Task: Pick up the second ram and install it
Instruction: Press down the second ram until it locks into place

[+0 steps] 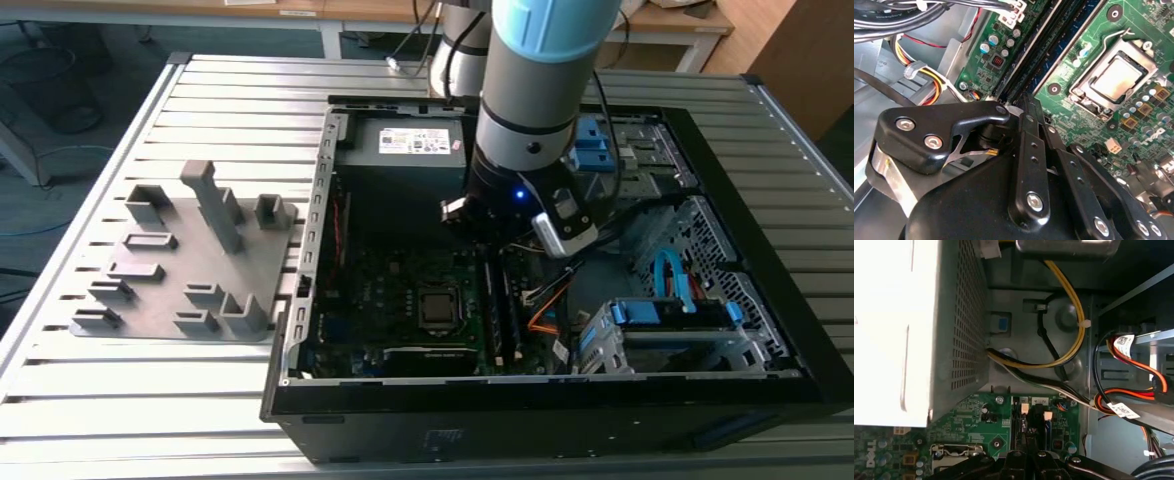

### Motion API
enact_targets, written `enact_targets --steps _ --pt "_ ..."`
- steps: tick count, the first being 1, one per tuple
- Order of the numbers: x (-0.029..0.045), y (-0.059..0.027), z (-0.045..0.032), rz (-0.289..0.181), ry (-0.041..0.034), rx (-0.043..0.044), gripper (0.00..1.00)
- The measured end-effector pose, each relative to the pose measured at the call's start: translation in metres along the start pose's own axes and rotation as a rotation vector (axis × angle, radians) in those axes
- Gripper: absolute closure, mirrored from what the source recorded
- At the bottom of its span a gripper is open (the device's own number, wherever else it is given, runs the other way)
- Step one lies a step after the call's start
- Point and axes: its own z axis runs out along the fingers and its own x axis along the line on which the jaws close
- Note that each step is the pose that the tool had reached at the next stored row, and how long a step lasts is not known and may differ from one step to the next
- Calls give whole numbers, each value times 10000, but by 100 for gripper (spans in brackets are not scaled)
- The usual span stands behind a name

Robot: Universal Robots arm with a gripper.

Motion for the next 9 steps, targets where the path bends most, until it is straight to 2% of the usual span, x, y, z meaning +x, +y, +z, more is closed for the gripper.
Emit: enact_targets --steps 9 --pt "1 -1 40 -1 0 0 90"
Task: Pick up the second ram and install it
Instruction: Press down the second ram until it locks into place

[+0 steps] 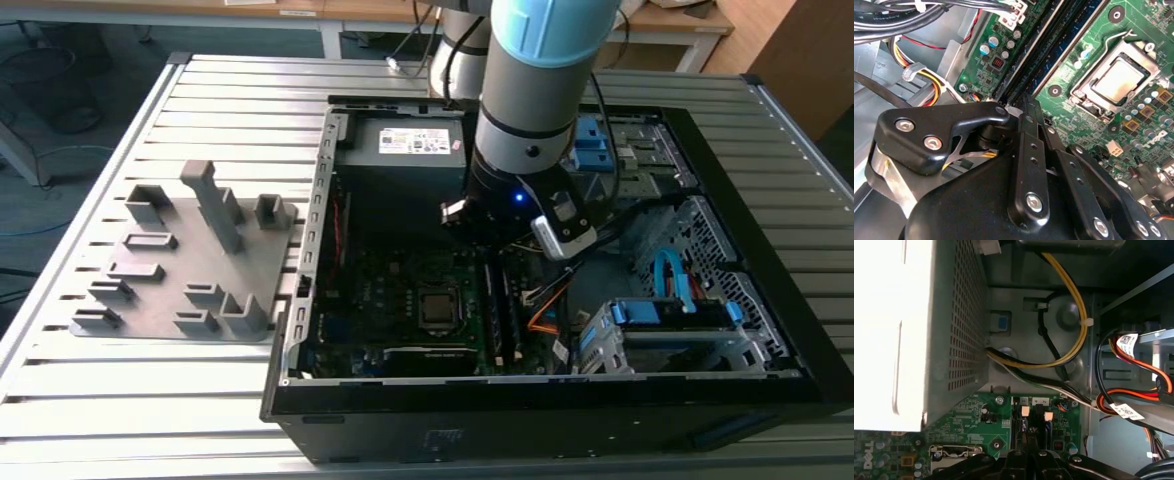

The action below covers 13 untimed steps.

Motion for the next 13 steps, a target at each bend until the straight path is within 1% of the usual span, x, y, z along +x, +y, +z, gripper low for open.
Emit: enact_targets --steps 3,5,6,8,9,10,11,13 --pt "1 -2 20 0 3 9 90" --pt "0 0 14 1 0 5 90" --pt "-2 4 -12 2 -11 -21 90" --pt "-3 5 -98 1 -3 -4 90" --pt "-4 6 -114 0 -2 -2 90" --pt "-3 4 -114 0 -3 1 90" --pt "-3 -6 -115 -1 -2 27 90" --pt "-1 -63 -119 -3 0 77 90"
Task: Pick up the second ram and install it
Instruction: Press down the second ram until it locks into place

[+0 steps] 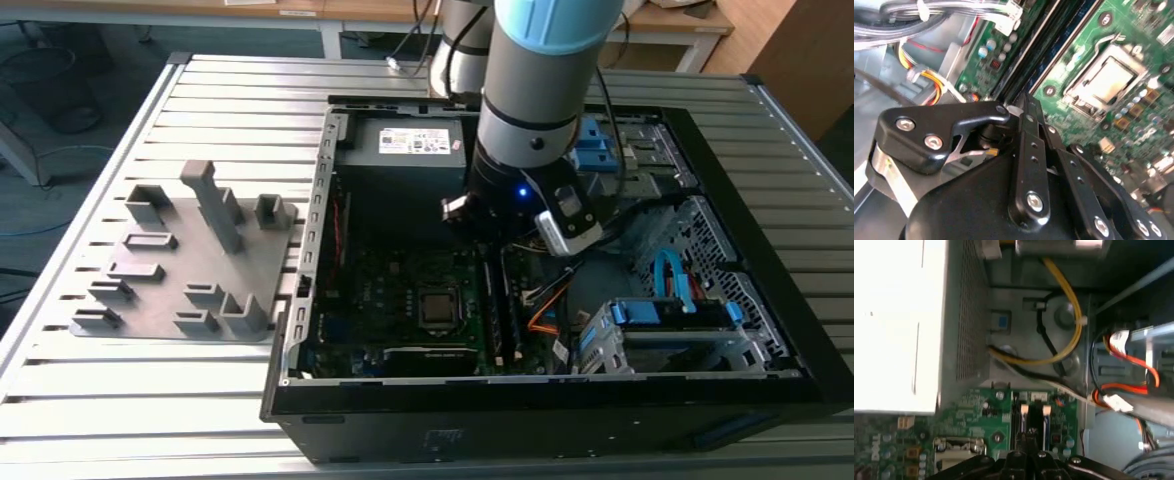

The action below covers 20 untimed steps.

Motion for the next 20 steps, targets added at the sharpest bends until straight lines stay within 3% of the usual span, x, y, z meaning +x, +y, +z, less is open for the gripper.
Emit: enact_targets --steps 5,12,18,20 --pt "4 -157 0 -2 5 134 90" --pt "7 -341 6 -13 26 513 90" --pt "10 -514 11 -19 34 770 90" --pt "11 -552 25 -20 35 816 90"
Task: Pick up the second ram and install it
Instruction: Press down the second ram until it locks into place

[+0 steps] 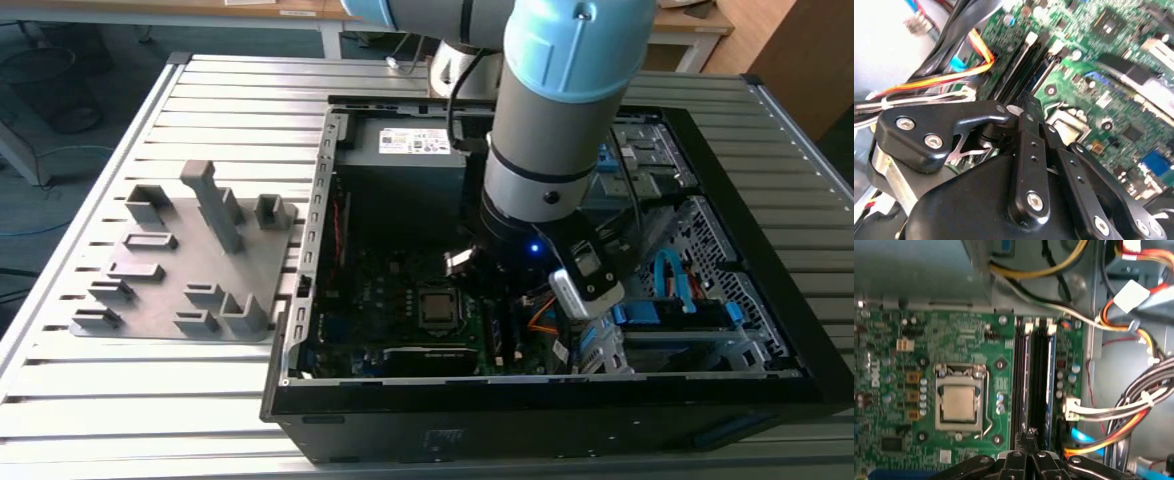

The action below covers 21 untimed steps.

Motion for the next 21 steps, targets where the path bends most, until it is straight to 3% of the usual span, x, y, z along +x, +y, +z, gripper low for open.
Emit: enact_targets --steps 5,9,12,14,18,21 --pt "4 -74 53 -1 5 82 90" --pt "5 -106 105 -2 7 92 90" --pt "5 -108 103 -4 4 93 90" --pt "2 -107 70 -6 -6 105 90" --pt "0 -116 -96 -6 0 144 90" --pt "-2 -41 -109 -7 2 148 90"
